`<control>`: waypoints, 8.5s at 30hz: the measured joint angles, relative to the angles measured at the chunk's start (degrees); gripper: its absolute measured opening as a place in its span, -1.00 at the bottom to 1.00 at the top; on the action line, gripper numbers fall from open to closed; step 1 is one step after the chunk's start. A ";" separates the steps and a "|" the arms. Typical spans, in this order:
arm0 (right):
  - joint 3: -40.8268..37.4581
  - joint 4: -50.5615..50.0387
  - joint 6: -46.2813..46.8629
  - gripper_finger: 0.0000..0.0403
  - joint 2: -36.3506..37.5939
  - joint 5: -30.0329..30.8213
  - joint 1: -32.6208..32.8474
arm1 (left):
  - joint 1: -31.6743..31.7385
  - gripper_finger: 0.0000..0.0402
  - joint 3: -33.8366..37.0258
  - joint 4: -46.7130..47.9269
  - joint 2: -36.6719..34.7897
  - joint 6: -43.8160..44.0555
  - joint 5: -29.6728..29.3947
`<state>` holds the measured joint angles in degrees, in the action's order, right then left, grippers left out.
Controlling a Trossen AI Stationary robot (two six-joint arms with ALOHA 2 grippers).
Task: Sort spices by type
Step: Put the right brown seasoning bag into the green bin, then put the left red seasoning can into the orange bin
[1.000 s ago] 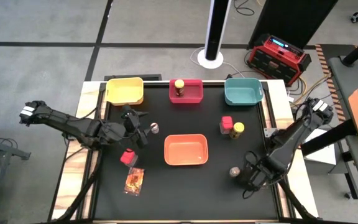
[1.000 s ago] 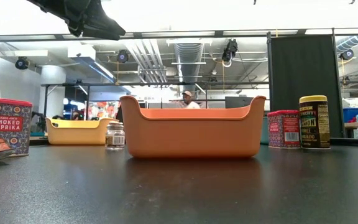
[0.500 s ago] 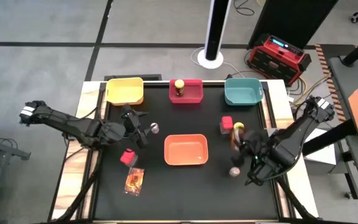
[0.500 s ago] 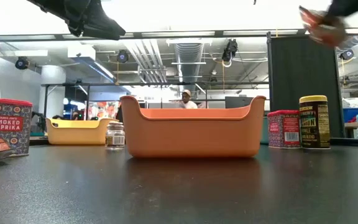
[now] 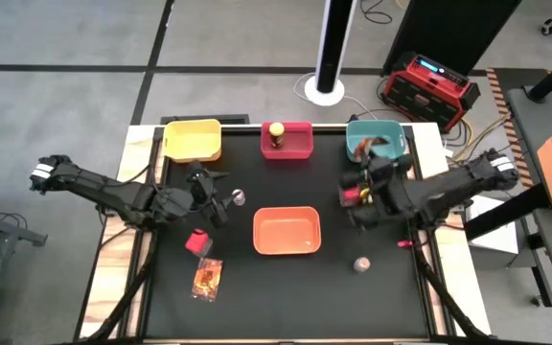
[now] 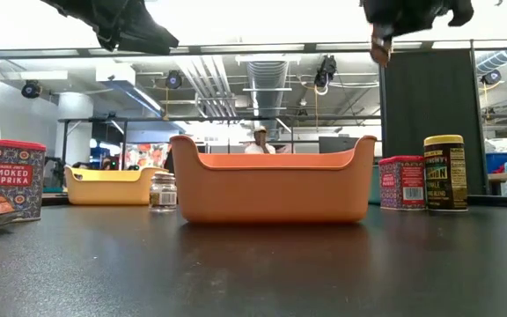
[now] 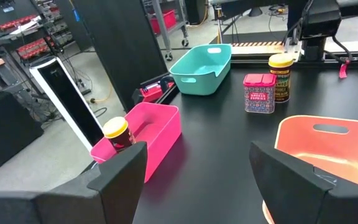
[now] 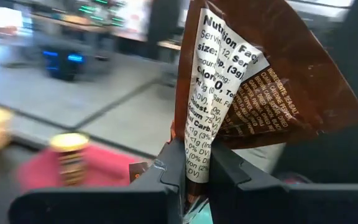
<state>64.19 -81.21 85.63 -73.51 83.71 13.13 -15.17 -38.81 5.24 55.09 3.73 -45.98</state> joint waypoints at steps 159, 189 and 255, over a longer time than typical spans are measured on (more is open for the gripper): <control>-14.17 47.21 -56.16 -0.51 16.35 -46.17 -7.20 | -0.34 0.33 -0.65 3.55 0.06 32.34 25.18; -14.60 50.23 -59.60 -0.08 9.29 -43.06 -6.76 | -12.20 0.33 -30.98 68.42 21.91 74.08 39.72; -14.91 50.14 -60.25 0.30 9.31 -43.30 -6.76 | -12.10 -0.03 -9.26 52.64 21.68 74.69 35.86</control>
<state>49.28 -31.07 25.38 -64.20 40.41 6.37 -27.27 -48.07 57.89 76.77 78.42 -10.11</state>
